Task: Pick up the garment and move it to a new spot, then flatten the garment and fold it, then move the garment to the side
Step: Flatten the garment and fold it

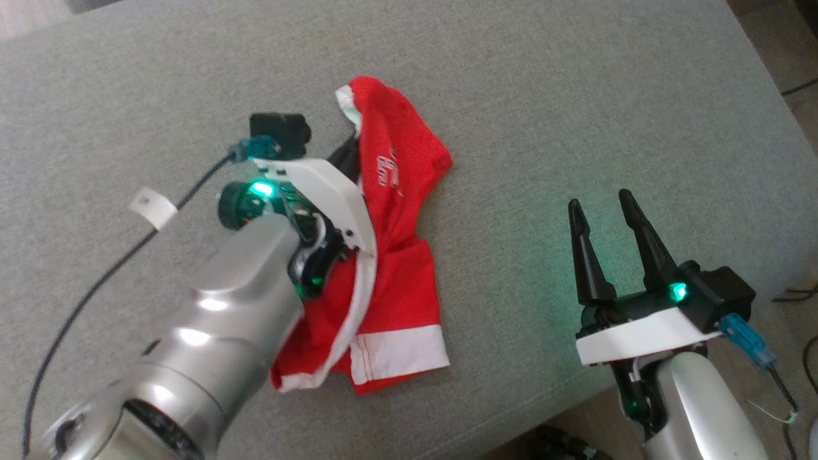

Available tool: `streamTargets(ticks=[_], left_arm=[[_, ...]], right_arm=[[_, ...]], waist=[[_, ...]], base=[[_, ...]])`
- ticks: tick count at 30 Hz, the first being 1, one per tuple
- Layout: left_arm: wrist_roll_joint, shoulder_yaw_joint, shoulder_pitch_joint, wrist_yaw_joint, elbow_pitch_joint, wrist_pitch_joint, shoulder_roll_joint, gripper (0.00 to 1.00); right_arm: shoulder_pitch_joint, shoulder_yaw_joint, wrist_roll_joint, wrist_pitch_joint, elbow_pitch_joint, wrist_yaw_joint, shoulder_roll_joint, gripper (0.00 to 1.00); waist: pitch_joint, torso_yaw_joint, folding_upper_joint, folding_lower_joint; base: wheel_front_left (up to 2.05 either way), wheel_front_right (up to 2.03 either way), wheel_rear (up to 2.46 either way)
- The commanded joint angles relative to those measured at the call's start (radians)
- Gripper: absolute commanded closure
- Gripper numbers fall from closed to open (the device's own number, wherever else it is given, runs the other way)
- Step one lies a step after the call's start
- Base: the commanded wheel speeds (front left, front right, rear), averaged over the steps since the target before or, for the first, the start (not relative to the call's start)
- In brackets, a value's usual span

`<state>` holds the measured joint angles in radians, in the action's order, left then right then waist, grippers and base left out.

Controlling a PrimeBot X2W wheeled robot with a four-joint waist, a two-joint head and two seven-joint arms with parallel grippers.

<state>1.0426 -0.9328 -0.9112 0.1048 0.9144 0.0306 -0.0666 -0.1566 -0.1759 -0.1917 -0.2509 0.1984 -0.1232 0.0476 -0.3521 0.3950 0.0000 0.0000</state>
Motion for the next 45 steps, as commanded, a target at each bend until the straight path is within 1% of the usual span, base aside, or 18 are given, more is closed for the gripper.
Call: streamTargets(ticks=[1, 10, 14, 20, 24, 28, 30, 31, 32, 33, 34, 38, 41, 43, 45], left_arm=[[0.014, 0.008, 0.008, 0.009, -0.038, -0.016, 0.016, 1.0], [-0.025, -0.051, 0.016, -0.005, -0.16, -0.095, 0.016, 1.0], [-0.05, -0.1, 0.048, -0.025, -0.246, -0.11, 0.016, 1.0], [-0.071, -0.207, 0.143, -0.066, -0.369, -0.093, 0.016, 1.0], [-0.082, -0.269, 0.197, -0.097, -0.396, -0.085, 0.016, 1.0], [-0.085, -0.297, 0.225, -0.119, -0.403, -0.095, 0.016, 1.0], [-0.082, -0.305, 0.233, -0.123, -0.409, -0.101, 0.016, 1.0], [-0.078, -0.308, 0.236, -0.125, -0.415, -0.104, 0.016, 0.91], [-0.075, -0.31, 0.238, -0.126, -0.422, -0.109, 0.016, 0.7], [-0.073, -0.313, 0.239, -0.125, -0.429, -0.115, 0.016, 0.07], [-0.069, -0.314, 0.24, -0.127, -0.438, -0.12, 0.016, 0.0], [-0.064, -0.301, 0.242, -0.145, -0.479, -0.161, 0.016, 0.0], [-0.069, -0.273, 0.256, -0.174, -0.537, -0.205, -0.015, 0.0], [-0.094, -0.251, 0.267, -0.218, -0.585, -0.238, -0.057, 0.0], [-0.115, -0.212, 0.293, -0.276, -0.641, -0.265, -0.104, 0.0]], right_arm=[[-0.009, -0.011, 0.011, -0.011, -0.026, -0.008, 0.003, 0.0], [0.01, 0.001, 0.026, -0.011, -0.021, -0.008, 0.003, 0.0], [0.022, 0.005, 0.033, -0.011, -0.018, -0.008, 0.003, 0.0], [0.041, 0.012, 0.031, -0.011, -0.016, -0.008, 0.003, 0.0], [0.048, 0.013, 0.025, -0.011, -0.015, -0.008, 0.003, 0.0], [0.052, 0.013, 0.021, -0.011, -0.014, -0.008, 0.003, 0.0], [0.054, 0.014, 0.021, -0.011, -0.013, -0.008, 0.003, 0.0], [0.056, 0.016, 0.021, -0.011, -0.013, -0.008, 0.003, 0.0], [0.058, 0.017, 0.022, -0.011, -0.013, -0.008, 0.003, 0.0], [0.059, 0.018, 0.023, -0.011, -0.012, -0.008, 0.003, 0.0], [0.062, 0.019, 0.024, -0.011, -0.011, -0.008, 0.003, 0.0], [0.073, 0.03, 0.03, -0.011, -0.014, -0.008, 0.003, 0.0], [0.085, 0.043, 0.044, -0.011, -0.022, -0.008, 0.003, 0.0], [0.095, 0.055, 0.058, -0.011, -0.032, -0.008, 0.003, 0.0], [0.106, 0.066, 0.072, -0.011, -0.046, -0.008, 0.006, 0.0]], waist=[[0.01, -0.006, 0.0, 0.0], [0.062, -0.028, 0.0, 0.0], [0.087, -0.033, 0.0, 0.0], [0.113, -0.034, 0.0, 0.0], [0.12, -0.029, 0.0, 0.0], [0.126, -0.022, 0.0, 0.0], [0.129, -0.02, 0.0, 0.0], [0.131, -0.019, 0.0, 0.0], [0.134, -0.018, 0.0, 0.0], [0.137, -0.017, 0.0, 0.0], [0.141, -0.017, 0.0, 0.0], [0.161, -0.018, 0.0, 0.0], [0.179, -0.026, 0.0, 0.0], [0.194, -0.038, 0.0, 0.0], [0.208, -0.053, 0.0, 0.0]], base=[[0.0, 0.0, 0.0], [0.0, 0.0, 0.0], [0.0, 0.0, 0.0], [0.0, 0.0, 0.0], [0.0, 0.0, 0.0], [0.0, 0.0, 0.0], [0.0, 0.0, 0.0], [0.0, 0.0, 0.0], [0.0, 0.0, 0.0], [0.0, 0.0, 0.0], [0.0, 0.0, 0.0], [0.0, 0.0, 0.0], [0.0, 0.0, 0.0], [0.0, 0.0, 0.0], [0.0, 0.0, 0.0]])
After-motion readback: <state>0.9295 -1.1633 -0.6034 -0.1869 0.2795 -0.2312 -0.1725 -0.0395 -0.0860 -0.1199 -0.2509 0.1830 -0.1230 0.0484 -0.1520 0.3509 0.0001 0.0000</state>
